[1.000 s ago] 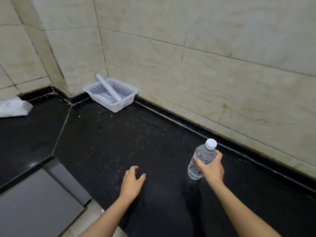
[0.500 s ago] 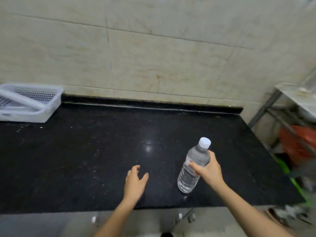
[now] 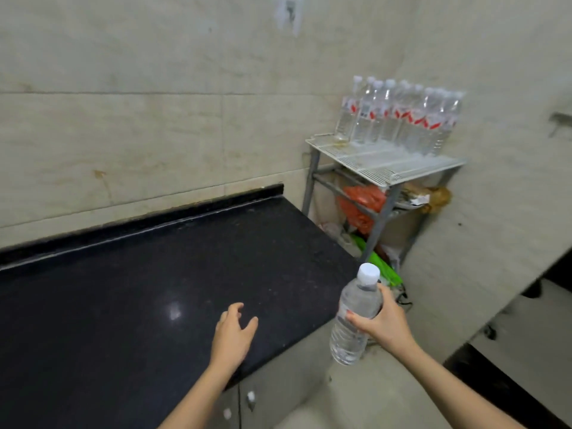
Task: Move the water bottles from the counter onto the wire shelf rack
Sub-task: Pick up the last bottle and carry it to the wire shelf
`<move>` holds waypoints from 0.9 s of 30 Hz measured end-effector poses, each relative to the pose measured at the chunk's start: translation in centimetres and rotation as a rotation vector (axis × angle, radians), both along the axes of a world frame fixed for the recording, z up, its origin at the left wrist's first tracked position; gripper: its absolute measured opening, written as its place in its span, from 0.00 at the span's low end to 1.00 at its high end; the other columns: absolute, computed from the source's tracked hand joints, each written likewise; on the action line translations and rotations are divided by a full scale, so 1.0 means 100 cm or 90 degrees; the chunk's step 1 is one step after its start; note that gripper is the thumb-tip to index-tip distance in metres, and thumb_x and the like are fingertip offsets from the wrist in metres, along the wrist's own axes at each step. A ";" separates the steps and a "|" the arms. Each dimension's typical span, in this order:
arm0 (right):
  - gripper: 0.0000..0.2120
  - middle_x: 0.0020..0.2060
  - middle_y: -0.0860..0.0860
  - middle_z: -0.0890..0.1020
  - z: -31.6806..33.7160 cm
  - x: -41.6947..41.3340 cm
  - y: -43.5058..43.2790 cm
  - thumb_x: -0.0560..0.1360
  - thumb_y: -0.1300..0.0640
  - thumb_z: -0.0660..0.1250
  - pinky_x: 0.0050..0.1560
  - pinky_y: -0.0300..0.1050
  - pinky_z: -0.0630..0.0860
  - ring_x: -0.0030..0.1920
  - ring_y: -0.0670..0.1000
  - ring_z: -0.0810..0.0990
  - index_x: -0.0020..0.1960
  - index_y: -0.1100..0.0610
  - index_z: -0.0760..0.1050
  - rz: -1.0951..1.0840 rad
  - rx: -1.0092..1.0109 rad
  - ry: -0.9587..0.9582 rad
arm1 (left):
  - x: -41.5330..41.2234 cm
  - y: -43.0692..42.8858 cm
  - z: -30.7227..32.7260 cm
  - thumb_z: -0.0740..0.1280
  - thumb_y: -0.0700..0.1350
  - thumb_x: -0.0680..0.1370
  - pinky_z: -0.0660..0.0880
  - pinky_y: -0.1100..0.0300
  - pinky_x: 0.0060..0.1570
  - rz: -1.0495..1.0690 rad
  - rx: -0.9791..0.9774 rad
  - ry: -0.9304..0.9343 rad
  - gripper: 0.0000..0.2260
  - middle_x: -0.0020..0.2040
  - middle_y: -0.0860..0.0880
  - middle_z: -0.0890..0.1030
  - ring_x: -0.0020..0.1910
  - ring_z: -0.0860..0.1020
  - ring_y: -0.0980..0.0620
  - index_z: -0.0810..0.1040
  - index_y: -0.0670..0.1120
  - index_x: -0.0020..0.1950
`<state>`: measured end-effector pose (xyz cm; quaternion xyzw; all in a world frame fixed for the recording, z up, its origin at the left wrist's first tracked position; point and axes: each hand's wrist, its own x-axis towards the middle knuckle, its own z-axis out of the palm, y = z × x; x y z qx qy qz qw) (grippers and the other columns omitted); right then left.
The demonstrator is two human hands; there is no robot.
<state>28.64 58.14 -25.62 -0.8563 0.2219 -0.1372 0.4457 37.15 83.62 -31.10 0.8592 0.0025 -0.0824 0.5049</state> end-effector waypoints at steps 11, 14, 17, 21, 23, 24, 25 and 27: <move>0.26 0.43 0.41 0.79 0.035 -0.068 -0.231 0.60 0.62 0.78 0.39 0.35 0.72 0.43 0.38 0.77 0.52 0.49 0.70 -0.179 0.074 -0.171 | 0.028 -0.299 0.050 0.65 0.46 0.75 0.70 0.54 0.56 -0.188 0.009 -0.134 0.20 0.61 0.42 0.74 0.60 0.72 0.45 0.69 0.44 0.66; 0.27 0.44 0.42 0.79 0.052 -0.061 -0.274 0.60 0.60 0.77 0.42 0.42 0.74 0.44 0.42 0.78 0.54 0.51 0.69 -0.225 0.061 -0.227 | 0.038 -0.355 0.063 0.64 0.48 0.76 0.68 0.53 0.59 -0.245 0.053 -0.195 0.21 0.63 0.43 0.72 0.64 0.70 0.45 0.67 0.44 0.68; 0.25 0.45 0.44 0.80 0.067 -0.039 -0.308 0.60 0.58 0.77 0.46 0.48 0.75 0.45 0.47 0.79 0.53 0.51 0.70 -0.245 0.055 -0.276 | 0.063 -0.400 0.082 0.62 0.49 0.77 0.67 0.52 0.61 -0.273 0.095 -0.264 0.22 0.64 0.45 0.71 0.65 0.67 0.46 0.65 0.46 0.69; 0.25 0.45 0.43 0.79 0.094 0.010 -0.342 0.61 0.57 0.77 0.40 0.43 0.74 0.44 0.44 0.79 0.52 0.49 0.70 -0.236 0.062 -0.336 | 0.122 -0.450 0.113 0.62 0.49 0.76 0.65 0.53 0.62 -0.245 0.169 -0.411 0.22 0.64 0.45 0.71 0.65 0.67 0.45 0.66 0.45 0.68; 0.24 0.45 0.43 0.80 0.108 0.041 -0.359 0.60 0.58 0.77 0.38 0.39 0.72 0.41 0.40 0.80 0.50 0.46 0.70 -0.211 0.061 -0.361 | 0.158 -0.475 0.127 0.62 0.50 0.76 0.65 0.51 0.62 -0.224 0.223 -0.470 0.22 0.64 0.44 0.71 0.65 0.67 0.44 0.66 0.45 0.68; 0.23 0.44 0.43 0.80 0.116 0.058 -0.368 0.60 0.58 0.77 0.37 0.38 0.72 0.40 0.39 0.80 0.49 0.45 0.70 -0.198 0.060 -0.369 | 0.176 -0.488 0.133 0.61 0.51 0.76 0.65 0.50 0.62 -0.216 0.256 -0.488 0.23 0.65 0.44 0.71 0.65 0.67 0.44 0.65 0.45 0.68; 0.23 0.44 0.43 0.80 0.124 0.076 -0.376 0.60 0.59 0.77 0.38 0.39 0.73 0.40 0.38 0.80 0.48 0.45 0.70 -0.185 0.058 -0.376 | 0.194 -0.500 0.140 0.61 0.52 0.76 0.65 0.49 0.63 -0.206 0.283 -0.498 0.23 0.65 0.45 0.70 0.66 0.67 0.44 0.65 0.45 0.69; 0.24 0.43 0.43 0.80 0.139 0.113 -0.392 0.60 0.60 0.77 0.41 0.41 0.75 0.40 0.38 0.80 0.49 0.45 0.70 -0.164 0.044 -0.389 | 0.227 -0.523 0.149 0.61 0.52 0.75 0.63 0.49 0.63 -0.184 0.313 -0.515 0.24 0.66 0.45 0.70 0.67 0.65 0.44 0.64 0.45 0.69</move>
